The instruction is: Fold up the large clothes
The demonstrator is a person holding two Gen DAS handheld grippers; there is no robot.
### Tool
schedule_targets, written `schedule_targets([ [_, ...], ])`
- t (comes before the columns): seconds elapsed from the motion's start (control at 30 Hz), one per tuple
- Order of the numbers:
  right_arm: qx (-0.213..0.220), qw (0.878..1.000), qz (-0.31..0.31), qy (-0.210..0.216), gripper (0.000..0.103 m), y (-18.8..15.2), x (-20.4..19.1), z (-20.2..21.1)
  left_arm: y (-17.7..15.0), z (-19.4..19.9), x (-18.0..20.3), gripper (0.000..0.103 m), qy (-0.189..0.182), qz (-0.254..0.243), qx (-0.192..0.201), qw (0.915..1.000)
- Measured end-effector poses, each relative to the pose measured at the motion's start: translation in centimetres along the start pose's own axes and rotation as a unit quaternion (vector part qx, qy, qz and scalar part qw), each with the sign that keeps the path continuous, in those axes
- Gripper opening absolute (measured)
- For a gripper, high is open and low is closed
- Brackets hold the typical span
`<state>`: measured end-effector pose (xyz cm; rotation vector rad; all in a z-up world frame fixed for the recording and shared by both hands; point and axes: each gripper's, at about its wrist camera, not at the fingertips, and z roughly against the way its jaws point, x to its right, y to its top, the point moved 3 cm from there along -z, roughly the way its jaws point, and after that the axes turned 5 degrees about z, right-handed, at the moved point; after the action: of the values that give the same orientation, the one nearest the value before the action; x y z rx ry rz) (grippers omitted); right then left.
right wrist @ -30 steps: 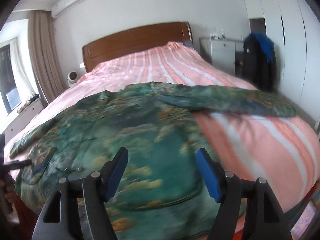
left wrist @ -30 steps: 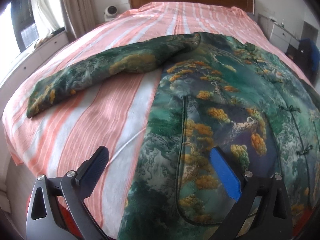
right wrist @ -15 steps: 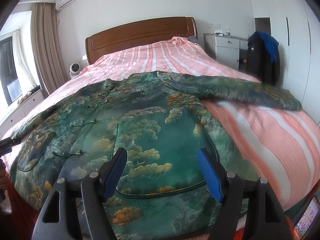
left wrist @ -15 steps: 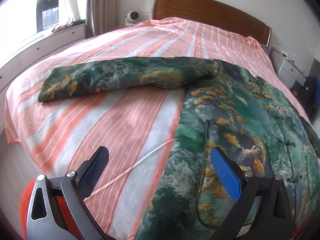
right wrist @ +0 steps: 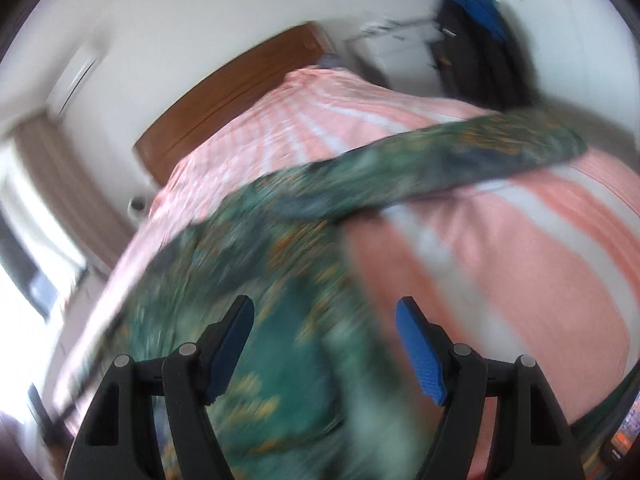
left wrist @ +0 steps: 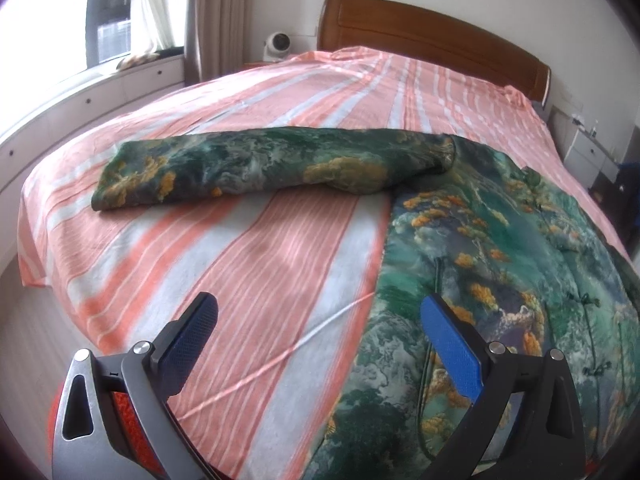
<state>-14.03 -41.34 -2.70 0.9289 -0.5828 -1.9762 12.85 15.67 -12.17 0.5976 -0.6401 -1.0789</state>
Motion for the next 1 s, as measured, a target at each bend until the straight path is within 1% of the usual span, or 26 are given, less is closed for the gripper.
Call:
schedule_targets([
  [0.03,0.001,1.000,-0.028,-0.008,0.073,1.3,2.1,-0.3,0.1,0.0,-0.1,0.101,0.002,0.002,0.004,1.0000],
  [0.07,0.006,0.998,-0.066,-0.024,0.073,2.9,5.1,-0.8,0.2,0.0,-0.2,0.101,0.005,0.004,0.008,0.9999],
  [0.17,0.003,0.989,-0.139,-0.047,0.073,5.5,11.5,-2.4,0.1,-0.3,-0.4,0.101,0.020,0.007,0.011,0.9997],
  [0.2,-0.001,0.983,-0.178,-0.046,0.073,6.3,14.2,-3.5,0.1,-0.6,-0.4,0.101,0.024,0.007,0.007,0.9997],
  [0.23,-0.001,0.978,-0.202,-0.044,0.072,6.7,15.6,-4.0,-0.1,-0.9,-0.4,0.101,0.028,0.007,0.002,0.9996],
  [0.3,0.005,0.963,-0.266,-0.035,0.070,7.3,19.0,-5.6,-0.3,-1.3,-0.3,0.101,0.035,0.005,-0.005,0.9994],
  [0.37,0.027,0.948,-0.316,-0.027,0.060,8.0,21.3,-6.8,-0.4,-1.6,-0.2,0.101,0.041,-0.001,-0.007,0.9991],
  [0.4,0.037,0.944,-0.328,-0.023,0.055,8.4,21.9,-7.2,-0.4,-1.6,-0.1,0.101,0.044,-0.005,-0.007,0.9990],
  [0.43,0.042,0.942,-0.332,-0.026,0.040,8.9,22.3,-7.6,-0.4,-1.7,0.1,0.101,0.047,-0.010,-0.006,0.9988],
  [0.47,0.040,0.944,-0.323,-0.046,0.032,9.7,22.2,-8.1,-0.4,-1.6,0.1,0.101,0.048,-0.012,-0.003,0.9988],
  [0.5,0.039,0.950,-0.302,-0.074,0.018,10.7,21.6,-8.0,-0.4,-1.4,0.1,0.101,0.047,-0.014,0.000,0.9988],
  [0.53,0.042,0.954,-0.281,-0.090,0.016,11.5,20.6,-7.8,-0.4,-1.3,0.1,0.101,0.045,-0.014,0.003,0.9989],
  [0.57,0.051,0.965,-0.234,-0.104,0.014,13.4,18.1,-7.4,-0.4,-1.3,0.0,0.101,0.042,-0.013,0.005,0.9990],
  [0.6,0.057,0.974,-0.194,-0.102,0.014,14.9,15.8,-7.0,-0.5,-1.3,0.0,0.101,0.039,-0.012,0.006,0.9991],
  [0.67,0.069,0.991,-0.091,-0.075,0.013,18.0,8.8,-6.2,-0.5,-1.6,0.2,0.101,0.032,-0.012,0.002,0.9994],
  [0.7,0.075,0.995,-0.035,-0.052,0.013,19.4,4.2,-5.8,-0.6,-1.8,0.3,0.101,0.028,-0.013,-0.001,0.9995],
  [0.77,0.078,0.996,0.048,0.003,0.013,20.7,-4.2,-5.5,-0.6,-1.9,0.5,0.101,0.022,-0.018,-0.003,0.9996],
  [0.8,0.076,0.993,0.088,0.032,0.013,21.0,-8.9,-5.7,-0.6,-1.9,0.6,0.101,0.021,-0.020,-0.002,0.9996],
  [0.83,0.072,0.989,0.117,0.055,0.013,20.9,-12.5,-6.2,-0.6,-1.8,0.6,0.101,0.020,-0.021,0.000,0.9996],
  [0.9,0.049,0.980,0.166,0.097,0.013,19.7,-20.1,-8.6,-0.6,-1.4,0.4,0.101,0.018,-0.022,0.006,0.9996],
  [0.93,0.039,0.977,0.179,0.105,0.013,18.8,-22.3,-9.8,-0.6,-1.3,0.2,0.101,0.019,-0.024,0.008,0.9995],
  [1.0,0.007,0.971,0.206,0.117,0.013,15.8,-27.1,-13.5,-0.7,-1.2,-0.1,0.101,0.021,-0.024,0.007,0.9994],
])
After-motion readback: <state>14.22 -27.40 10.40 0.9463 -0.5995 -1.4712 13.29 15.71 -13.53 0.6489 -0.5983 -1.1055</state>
